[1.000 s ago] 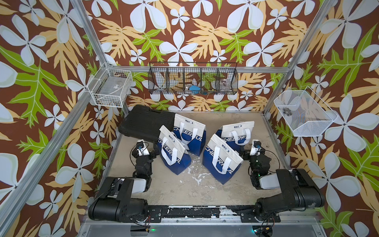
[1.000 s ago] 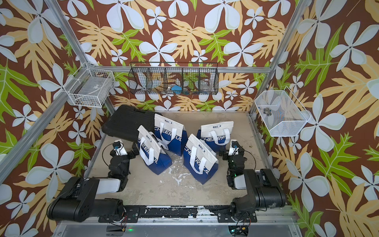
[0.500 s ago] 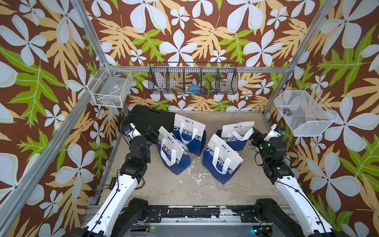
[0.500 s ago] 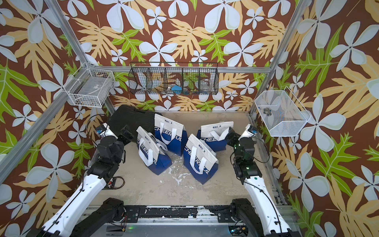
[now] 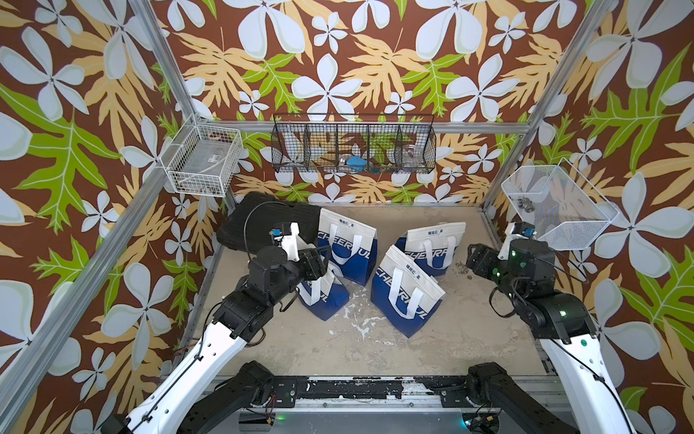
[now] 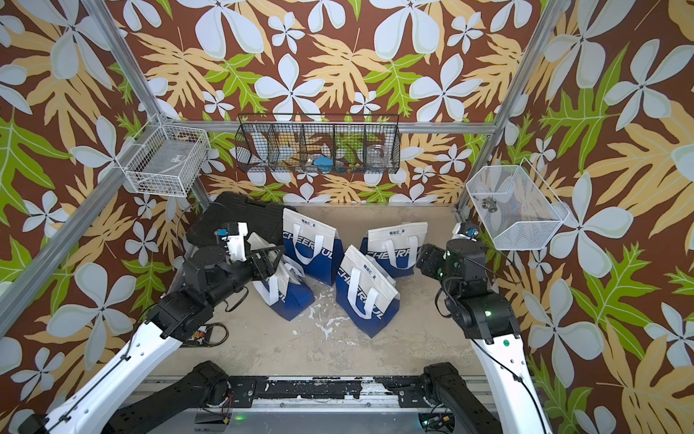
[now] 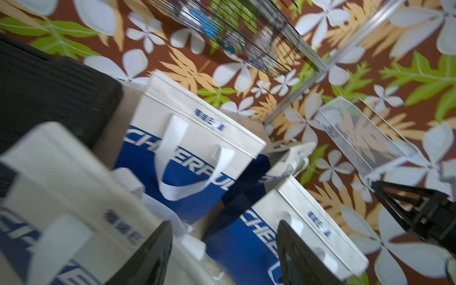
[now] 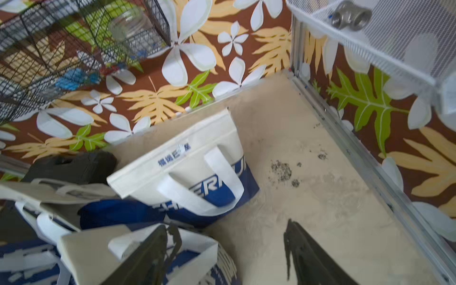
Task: Open the takeout bag
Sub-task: Adjust the takeout bag at the center of the board.
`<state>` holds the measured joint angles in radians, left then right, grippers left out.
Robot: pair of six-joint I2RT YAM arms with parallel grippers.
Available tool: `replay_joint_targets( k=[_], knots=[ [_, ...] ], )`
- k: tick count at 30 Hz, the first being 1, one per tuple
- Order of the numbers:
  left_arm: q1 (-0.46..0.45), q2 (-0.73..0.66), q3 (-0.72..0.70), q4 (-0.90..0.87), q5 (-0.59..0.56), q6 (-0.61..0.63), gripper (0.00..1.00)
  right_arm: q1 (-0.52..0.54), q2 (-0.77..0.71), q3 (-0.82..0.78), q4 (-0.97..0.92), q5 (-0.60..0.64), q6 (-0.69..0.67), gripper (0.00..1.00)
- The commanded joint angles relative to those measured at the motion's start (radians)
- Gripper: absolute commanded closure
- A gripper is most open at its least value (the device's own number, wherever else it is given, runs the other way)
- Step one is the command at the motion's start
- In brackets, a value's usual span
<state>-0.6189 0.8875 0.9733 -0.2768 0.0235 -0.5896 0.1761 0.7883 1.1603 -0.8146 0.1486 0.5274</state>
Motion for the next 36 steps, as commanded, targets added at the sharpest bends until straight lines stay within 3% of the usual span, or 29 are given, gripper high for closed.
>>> replay_joint_targets(
  k=[1, 4, 9, 12, 15, 20, 26, 29, 31, 36],
  knots=[
    [-0.094, 0.038, 0.02, -0.003, 0.05, 0.047, 0.3, 0.001, -0.045, -0.007, -0.069, -0.141, -0.05, 0.26],
    [-0.166, 0.081, 0.011, 0.011, 0.043, 0.044, 0.32, 0.002, -0.004, 0.06, -0.081, -0.259, -0.151, 0.27],
    [-0.188, 0.113, -0.049, 0.08, 0.072, -0.002, 0.38, 0.048, 0.098, 0.087, -0.029, -0.395, -0.248, 0.3],
    [-0.188, 0.125, -0.067, 0.081, 0.06, -0.018, 0.4, 0.216, 0.17, 0.077, 0.035, -0.332, -0.245, 0.32],
    [-0.188, 0.118, -0.074, 0.083, 0.035, -0.027, 0.38, 0.434, 0.265, 0.096, 0.067, -0.139, -0.221, 0.32],
    [-0.187, 0.156, -0.008, 0.056, -0.004, 0.015, 0.31, 0.461, 0.344, 0.078, 0.1, -0.098, -0.202, 0.37],
    [-0.186, 0.251, 0.077, 0.057, 0.016, 0.041, 0.31, 0.462, 0.345, 0.038, 0.127, -0.086, -0.2, 0.5],
    [-0.186, 0.284, 0.101, 0.094, 0.039, 0.037, 0.3, 0.469, 0.334, 0.03, 0.134, -0.122, -0.211, 0.75],
    [-0.186, 0.305, 0.123, 0.115, 0.065, 0.028, 0.29, 0.498, 0.326, 0.031, 0.133, -0.121, -0.217, 0.85],
    [-0.186, 0.336, 0.159, 0.171, 0.14, -0.008, 0.24, 0.61, 0.316, 0.024, 0.138, -0.076, -0.241, 0.9]
  ],
)
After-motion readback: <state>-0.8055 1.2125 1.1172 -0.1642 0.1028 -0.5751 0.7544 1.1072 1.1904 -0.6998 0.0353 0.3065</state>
